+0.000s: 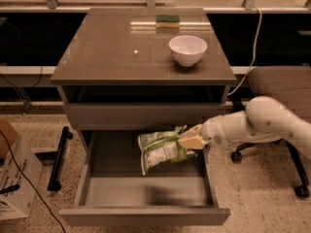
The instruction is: Pick green jalapeno chip bag from middle drawer and place on counter
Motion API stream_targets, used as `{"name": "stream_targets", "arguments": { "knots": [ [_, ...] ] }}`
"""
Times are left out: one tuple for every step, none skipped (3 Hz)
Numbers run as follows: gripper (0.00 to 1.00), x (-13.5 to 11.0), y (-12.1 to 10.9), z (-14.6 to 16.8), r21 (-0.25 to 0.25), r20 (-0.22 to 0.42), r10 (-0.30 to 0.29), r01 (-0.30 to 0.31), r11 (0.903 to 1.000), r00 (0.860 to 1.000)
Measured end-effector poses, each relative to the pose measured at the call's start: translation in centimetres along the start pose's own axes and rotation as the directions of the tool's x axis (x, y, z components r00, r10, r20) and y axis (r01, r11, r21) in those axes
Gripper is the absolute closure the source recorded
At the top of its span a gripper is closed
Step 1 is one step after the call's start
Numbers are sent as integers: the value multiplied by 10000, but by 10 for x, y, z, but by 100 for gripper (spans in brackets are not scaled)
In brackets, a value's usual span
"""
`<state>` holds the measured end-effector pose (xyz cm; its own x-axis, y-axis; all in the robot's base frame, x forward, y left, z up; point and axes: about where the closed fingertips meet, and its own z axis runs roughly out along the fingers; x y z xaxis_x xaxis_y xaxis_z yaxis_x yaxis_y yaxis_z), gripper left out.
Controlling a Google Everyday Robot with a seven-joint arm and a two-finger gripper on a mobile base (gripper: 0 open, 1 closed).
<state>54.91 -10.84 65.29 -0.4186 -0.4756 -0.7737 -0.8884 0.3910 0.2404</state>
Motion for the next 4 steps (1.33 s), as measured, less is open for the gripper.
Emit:
{"name": "stream_targets", "arguments": {
  "knots": [
    [100, -56, 25, -63, 33, 416, -2268, 2269, 9739, 9730],
    [100, -117, 52, -122, 387, 451, -4261, 4247, 9045, 9035],
    [100, -129, 56, -132, 437, 452, -4593, 4576, 8881, 8871],
    [100, -129, 56, -132, 439, 452, -4594, 4576, 8881, 8871]
  ]
}}
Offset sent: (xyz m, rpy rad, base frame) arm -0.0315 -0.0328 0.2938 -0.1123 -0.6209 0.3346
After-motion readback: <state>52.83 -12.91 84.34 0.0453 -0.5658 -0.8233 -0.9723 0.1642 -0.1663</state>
